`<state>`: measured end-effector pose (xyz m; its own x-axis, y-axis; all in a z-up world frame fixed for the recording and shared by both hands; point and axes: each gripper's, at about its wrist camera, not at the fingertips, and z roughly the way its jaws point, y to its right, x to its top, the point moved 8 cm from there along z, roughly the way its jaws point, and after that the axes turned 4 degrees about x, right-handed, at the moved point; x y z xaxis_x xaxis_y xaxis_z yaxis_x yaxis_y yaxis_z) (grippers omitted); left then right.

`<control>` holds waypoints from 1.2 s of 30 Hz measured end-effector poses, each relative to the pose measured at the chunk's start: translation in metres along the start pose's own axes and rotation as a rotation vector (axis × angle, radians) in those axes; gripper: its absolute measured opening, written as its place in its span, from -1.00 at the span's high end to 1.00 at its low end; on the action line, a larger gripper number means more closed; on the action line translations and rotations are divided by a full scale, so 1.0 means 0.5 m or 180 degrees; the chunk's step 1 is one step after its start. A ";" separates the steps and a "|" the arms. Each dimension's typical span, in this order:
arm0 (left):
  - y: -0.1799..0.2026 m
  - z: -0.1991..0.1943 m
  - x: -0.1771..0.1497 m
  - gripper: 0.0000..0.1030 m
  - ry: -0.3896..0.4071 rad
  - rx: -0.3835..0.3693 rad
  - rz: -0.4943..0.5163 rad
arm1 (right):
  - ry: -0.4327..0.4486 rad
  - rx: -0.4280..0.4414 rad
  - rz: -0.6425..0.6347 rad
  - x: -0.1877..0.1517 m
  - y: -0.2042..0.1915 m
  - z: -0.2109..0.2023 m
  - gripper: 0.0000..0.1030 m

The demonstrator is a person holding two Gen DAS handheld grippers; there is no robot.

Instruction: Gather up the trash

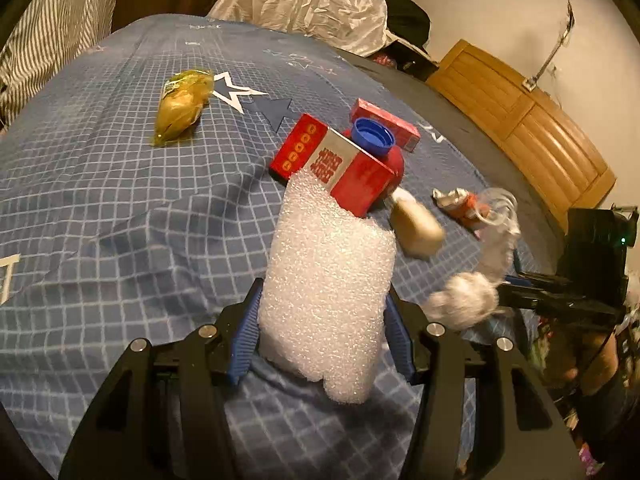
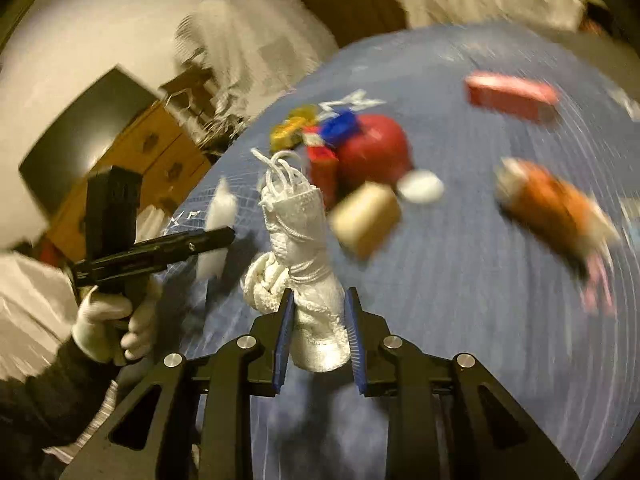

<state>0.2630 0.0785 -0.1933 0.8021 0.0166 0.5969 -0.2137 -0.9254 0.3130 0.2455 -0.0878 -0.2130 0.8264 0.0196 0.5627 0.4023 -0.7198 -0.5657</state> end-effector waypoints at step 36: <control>0.066 0.087 0.000 -0.08 -0.0415 0.0448 0.0417 | -0.1462 -0.0764 -0.3109 -0.046 -0.079 0.107 0.12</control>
<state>0.2802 0.0317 -0.2151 0.8399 -0.1477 0.5223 -0.2482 -0.9603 0.1276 0.2317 -0.0224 -0.2359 0.2825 0.8729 0.3979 0.9156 -0.3690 0.1596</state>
